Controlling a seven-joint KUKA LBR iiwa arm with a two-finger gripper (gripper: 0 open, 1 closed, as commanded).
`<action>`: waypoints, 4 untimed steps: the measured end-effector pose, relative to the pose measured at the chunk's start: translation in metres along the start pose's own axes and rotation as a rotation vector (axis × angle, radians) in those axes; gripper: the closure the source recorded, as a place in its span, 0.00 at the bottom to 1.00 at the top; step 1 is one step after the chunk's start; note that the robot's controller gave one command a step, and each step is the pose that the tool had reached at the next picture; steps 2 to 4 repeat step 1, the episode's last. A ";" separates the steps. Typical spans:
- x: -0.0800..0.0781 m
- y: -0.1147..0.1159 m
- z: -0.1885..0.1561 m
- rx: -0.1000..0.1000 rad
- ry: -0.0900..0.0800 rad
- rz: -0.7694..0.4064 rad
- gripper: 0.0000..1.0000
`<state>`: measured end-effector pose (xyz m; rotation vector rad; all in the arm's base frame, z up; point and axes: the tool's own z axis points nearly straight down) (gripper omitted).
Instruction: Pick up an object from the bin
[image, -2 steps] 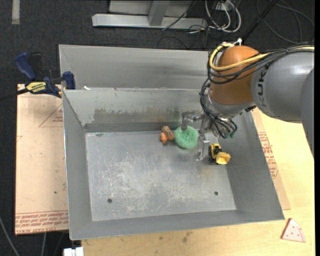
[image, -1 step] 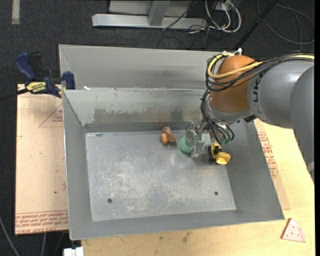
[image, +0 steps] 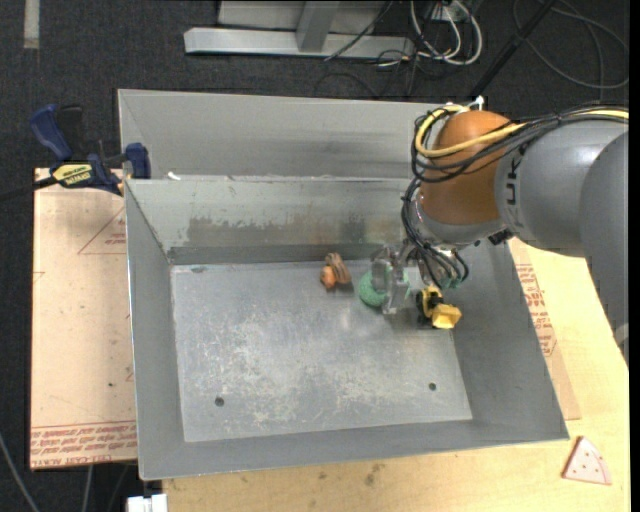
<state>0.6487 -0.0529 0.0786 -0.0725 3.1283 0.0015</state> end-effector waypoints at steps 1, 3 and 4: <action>0.016 0.012 -0.190 0.002 -0.001 -0.023 1.00; 0.016 0.012 -0.190 0.002 -0.001 -0.023 1.00; 0.016 0.012 -0.190 0.002 -0.001 -0.023 1.00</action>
Offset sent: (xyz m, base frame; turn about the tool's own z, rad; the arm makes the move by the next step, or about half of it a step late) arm 0.0000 0.0000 0.0000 0.0000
